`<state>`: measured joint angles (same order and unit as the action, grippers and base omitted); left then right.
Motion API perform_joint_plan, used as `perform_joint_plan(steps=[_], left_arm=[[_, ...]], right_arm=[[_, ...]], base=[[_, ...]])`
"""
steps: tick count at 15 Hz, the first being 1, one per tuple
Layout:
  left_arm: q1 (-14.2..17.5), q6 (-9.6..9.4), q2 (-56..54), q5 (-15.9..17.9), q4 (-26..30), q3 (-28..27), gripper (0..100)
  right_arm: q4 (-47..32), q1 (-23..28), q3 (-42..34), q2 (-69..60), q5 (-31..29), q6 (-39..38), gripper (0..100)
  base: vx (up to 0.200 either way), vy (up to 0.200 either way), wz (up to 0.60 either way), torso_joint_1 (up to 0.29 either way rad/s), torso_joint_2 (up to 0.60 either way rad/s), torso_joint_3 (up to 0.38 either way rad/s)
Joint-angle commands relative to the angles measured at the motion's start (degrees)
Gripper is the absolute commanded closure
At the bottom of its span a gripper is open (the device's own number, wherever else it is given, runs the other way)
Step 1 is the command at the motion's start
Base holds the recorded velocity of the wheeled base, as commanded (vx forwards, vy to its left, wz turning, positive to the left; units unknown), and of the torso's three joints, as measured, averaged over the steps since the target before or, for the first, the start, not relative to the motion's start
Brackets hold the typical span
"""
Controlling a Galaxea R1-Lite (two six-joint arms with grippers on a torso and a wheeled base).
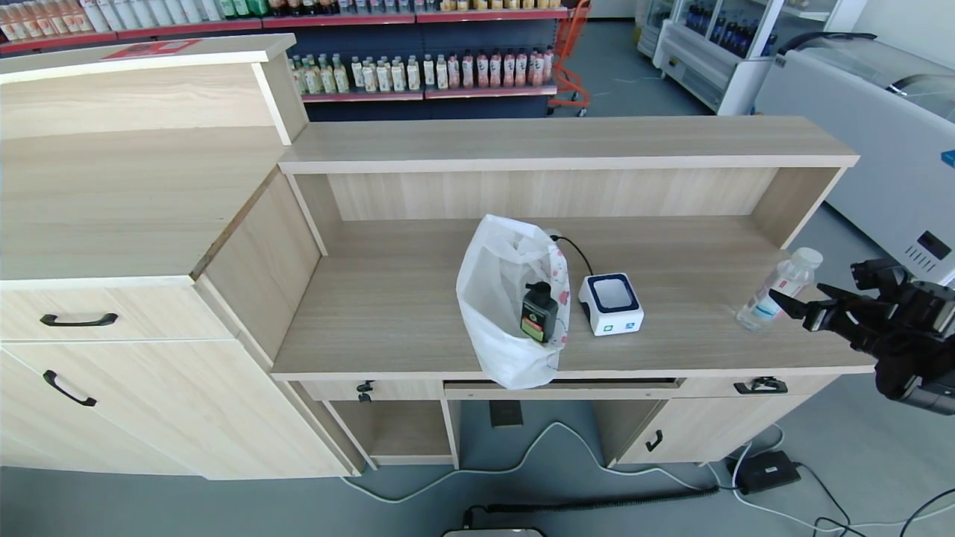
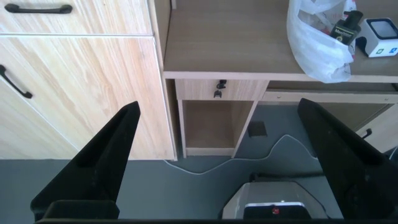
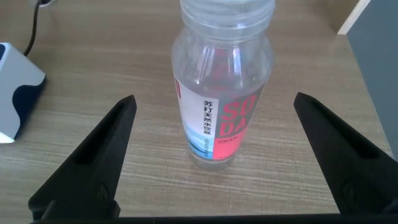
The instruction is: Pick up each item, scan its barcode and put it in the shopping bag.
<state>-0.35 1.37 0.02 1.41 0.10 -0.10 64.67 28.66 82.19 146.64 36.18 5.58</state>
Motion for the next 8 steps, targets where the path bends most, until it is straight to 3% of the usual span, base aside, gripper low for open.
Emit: perform_joint_plan(steps=[1,8], left_arm=[[0.0,0.04,0.0,0.0,0.0,0.0,0],[0.0,0.04,0.0,0.0,0.0,0.0,0]], right_arm=[[-0.1,-0.1,0.9,1.3,0.0,0.0,0],[-6.6,-1.7,8.3,3.6,0.0,6.0,0]], base=[[0.0,0.0,0.0,0.0,0.0,0.0],[0.0,0.0,0.0,0.0,0.0,0.0]])
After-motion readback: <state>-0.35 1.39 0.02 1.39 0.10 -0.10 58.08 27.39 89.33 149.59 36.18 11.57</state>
